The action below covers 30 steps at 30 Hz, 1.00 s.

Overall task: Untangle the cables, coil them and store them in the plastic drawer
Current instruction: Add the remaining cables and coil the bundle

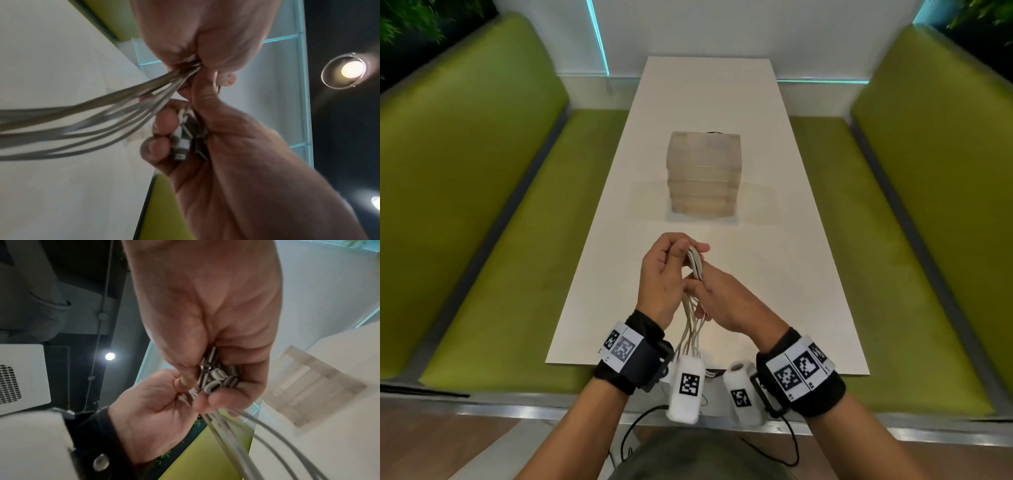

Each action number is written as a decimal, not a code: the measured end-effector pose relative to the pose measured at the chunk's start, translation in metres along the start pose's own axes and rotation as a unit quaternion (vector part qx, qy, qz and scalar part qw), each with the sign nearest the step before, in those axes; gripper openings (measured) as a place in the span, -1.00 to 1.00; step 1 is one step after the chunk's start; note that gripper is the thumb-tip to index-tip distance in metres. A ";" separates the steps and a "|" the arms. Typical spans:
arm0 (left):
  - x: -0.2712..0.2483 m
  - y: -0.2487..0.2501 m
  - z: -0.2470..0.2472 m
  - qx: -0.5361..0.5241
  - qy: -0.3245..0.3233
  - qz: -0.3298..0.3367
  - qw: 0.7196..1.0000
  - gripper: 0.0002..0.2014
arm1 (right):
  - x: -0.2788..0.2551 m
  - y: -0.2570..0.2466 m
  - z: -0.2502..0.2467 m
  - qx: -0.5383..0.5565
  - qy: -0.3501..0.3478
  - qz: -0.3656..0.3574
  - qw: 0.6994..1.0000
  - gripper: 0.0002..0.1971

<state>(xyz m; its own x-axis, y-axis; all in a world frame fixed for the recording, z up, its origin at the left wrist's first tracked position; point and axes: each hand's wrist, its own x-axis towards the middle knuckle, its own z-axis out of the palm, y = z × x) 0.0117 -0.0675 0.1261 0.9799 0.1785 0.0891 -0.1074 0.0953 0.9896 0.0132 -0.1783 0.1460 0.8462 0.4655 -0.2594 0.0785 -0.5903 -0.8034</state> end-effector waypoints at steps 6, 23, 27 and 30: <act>0.000 0.005 -0.004 -0.107 -0.046 -0.059 0.991 -0.81 | -0.002 0.004 -0.003 -0.023 -0.057 -0.005 0.998 -0.83; -0.005 0.016 -0.004 -0.142 -0.155 -0.123 0.970 -0.90 | -0.012 0.042 0.025 0.308 -0.059 -0.095 0.945 -0.71; -0.001 0.012 -0.010 -0.096 -0.155 -0.087 0.979 -0.59 | -0.009 0.039 0.019 0.290 -0.013 -0.108 0.951 -0.69; -0.006 -0.006 -0.017 -0.045 -0.211 -0.101 0.971 -0.28 | -0.006 0.031 0.006 0.323 0.037 -0.110 0.939 -0.70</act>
<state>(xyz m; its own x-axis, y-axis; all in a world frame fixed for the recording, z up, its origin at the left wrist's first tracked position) 0.0034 -0.0526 0.1175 0.9624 -0.2674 -0.0483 0.0977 0.1746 0.9798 0.0079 -0.1956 0.1194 0.8830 0.4684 -0.0298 -0.0598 0.0494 -0.9970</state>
